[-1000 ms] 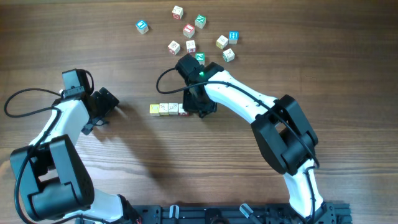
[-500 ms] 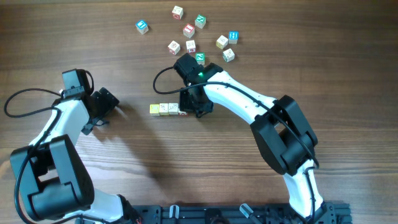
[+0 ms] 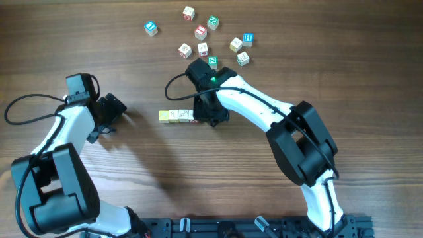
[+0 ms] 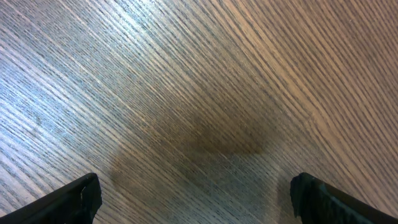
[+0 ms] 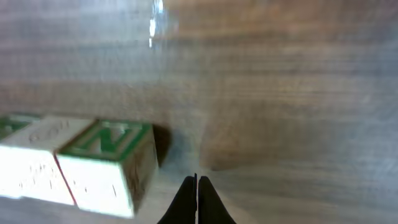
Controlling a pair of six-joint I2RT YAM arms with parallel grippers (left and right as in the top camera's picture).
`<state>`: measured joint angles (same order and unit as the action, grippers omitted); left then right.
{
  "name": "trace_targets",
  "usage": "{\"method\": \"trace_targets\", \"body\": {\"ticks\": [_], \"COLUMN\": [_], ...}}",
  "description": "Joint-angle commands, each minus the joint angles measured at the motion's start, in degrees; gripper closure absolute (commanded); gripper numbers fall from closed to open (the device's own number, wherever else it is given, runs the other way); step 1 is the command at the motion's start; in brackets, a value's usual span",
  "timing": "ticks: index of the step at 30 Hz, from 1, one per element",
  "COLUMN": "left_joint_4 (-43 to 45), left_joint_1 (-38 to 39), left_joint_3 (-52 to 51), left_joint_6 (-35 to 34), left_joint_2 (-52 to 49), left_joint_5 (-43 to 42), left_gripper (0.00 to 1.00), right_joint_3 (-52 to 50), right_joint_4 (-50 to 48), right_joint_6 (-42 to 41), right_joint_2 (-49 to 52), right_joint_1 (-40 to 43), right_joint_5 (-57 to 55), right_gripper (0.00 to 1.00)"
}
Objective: Form a horizontal line
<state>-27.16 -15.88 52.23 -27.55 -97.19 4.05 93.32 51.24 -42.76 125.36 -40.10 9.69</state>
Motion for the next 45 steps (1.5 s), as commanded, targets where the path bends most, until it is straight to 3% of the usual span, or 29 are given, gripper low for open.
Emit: {"method": "trace_targets", "body": {"ticks": [1, 18, 25, 28, 37, 45], "left_joint_4": [0.15, 0.15, 0.15, 0.13, 0.13, 0.15], "left_joint_1": [-0.11, -0.11, -0.11, -0.11, -0.11, -0.11], "left_joint_3": [-0.26, -0.26, -0.26, -0.26, -0.26, -0.26], "left_joint_6": [-0.11, -0.13, -0.11, -0.11, -0.11, -0.13], "left_joint_2": [-0.39, -0.39, -0.39, -0.39, -0.39, -0.39], "left_joint_5": [0.52, 0.52, 0.52, 0.52, 0.52, 0.52], "left_gripper": [0.0, 0.0, 0.0, 0.0, 0.0, 0.0], "right_joint_3": [-0.31, -0.35, -0.35, -0.35, -0.35, -0.35], "right_joint_4": [2.1, -3.54, 3.21, 5.18, 5.62, 2.75], "right_joint_6": [2.51, 3.72, 7.02, 8.26, 8.26, 8.31], "right_joint_2": [0.13, 0.13, 0.13, 0.13, 0.13, 0.13], "right_joint_1": [-0.55, -3.19, -3.17, -2.36, 4.11, 8.98], "right_joint_5": [5.03, 3.3, 4.94, 1.73, -2.27, -5.86], "right_gripper": [0.96, 0.95, 0.95, 0.87, 0.85, 0.74]}}
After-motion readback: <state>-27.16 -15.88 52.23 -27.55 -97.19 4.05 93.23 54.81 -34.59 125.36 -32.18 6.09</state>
